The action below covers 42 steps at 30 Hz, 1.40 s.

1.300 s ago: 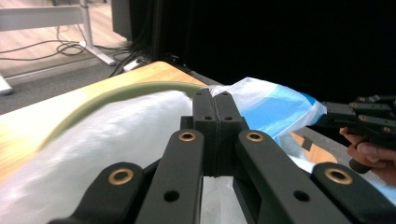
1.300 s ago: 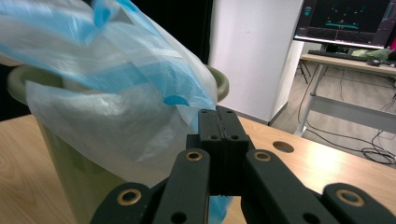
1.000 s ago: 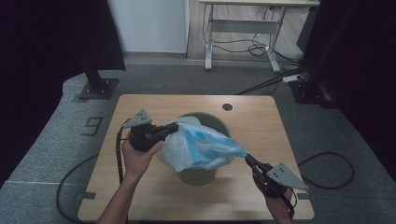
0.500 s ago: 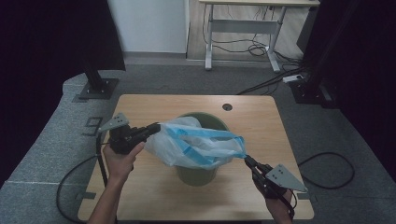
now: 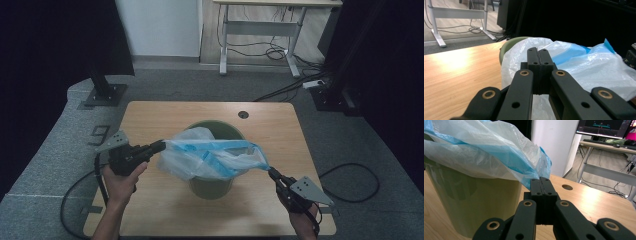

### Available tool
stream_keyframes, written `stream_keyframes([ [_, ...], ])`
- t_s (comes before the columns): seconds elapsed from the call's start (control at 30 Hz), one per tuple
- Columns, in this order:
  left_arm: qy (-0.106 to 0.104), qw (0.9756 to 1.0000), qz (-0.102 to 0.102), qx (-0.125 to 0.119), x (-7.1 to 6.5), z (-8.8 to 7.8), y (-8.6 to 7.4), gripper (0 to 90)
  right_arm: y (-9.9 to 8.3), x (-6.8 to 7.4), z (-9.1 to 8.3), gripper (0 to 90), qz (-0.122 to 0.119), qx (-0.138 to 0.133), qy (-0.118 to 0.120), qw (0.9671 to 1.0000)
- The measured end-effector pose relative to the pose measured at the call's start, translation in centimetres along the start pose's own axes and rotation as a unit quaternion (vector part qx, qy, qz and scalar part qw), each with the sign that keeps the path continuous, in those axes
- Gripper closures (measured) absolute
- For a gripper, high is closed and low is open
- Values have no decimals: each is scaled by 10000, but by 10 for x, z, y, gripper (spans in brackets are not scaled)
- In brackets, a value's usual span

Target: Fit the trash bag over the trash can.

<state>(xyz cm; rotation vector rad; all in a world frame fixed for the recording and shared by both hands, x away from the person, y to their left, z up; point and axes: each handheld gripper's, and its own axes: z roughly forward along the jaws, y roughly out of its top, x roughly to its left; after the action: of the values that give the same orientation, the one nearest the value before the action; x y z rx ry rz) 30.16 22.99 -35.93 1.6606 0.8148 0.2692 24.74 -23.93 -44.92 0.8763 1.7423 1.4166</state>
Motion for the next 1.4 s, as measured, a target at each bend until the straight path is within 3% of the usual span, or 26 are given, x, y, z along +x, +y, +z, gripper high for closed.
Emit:
stream_keyframes([
  [0.3, -6, 9999, 26, 147, -3, -5, -16, 898, -13, 3, -3, 886, 126, 65, 150, 9998],
  [0.47, -103, 9997, -87, 180, -1, -8, -29, 898, -21, 5, -7, 886, 365, 61, 325, 9988],
  [0.6, -168, 9995, -94, 242, -2, -10, -39, 897, -26, 10, -12, 887, 308, 92, 412, 9986],
  [0.77, -192, 9994, -166, 239, 1, -13, -50, 897, -29, 7, -18, 887, 355, 67, 372, 9987],
  [0.97, -287, 9989, -274, 265, 4, -11, -59, 897, -31, 1, -21, 883, 575, 46, 371, 9976],
  [1.03, -313, 9988, -258, 283, 2, -9, -59, 897, -29, 6, -22, 792, 600, -26, 477, 9971],
  [1.17, -343, 9987, -210, 304, -1, -6, -58, 898, -18, 21, -22, 621, 386, -159, 452, 9981],
  [1.27, -346, 9988, -175, 299, -3, -6, -56, 897, -9, 23, -20, 524, 476, -201, 455, 9976],
  [1.4, -347, 9988, -180, 284, -3, -6, -55, 897, -1, 18, -15, 476, 683, -202, 555, 9959],
])
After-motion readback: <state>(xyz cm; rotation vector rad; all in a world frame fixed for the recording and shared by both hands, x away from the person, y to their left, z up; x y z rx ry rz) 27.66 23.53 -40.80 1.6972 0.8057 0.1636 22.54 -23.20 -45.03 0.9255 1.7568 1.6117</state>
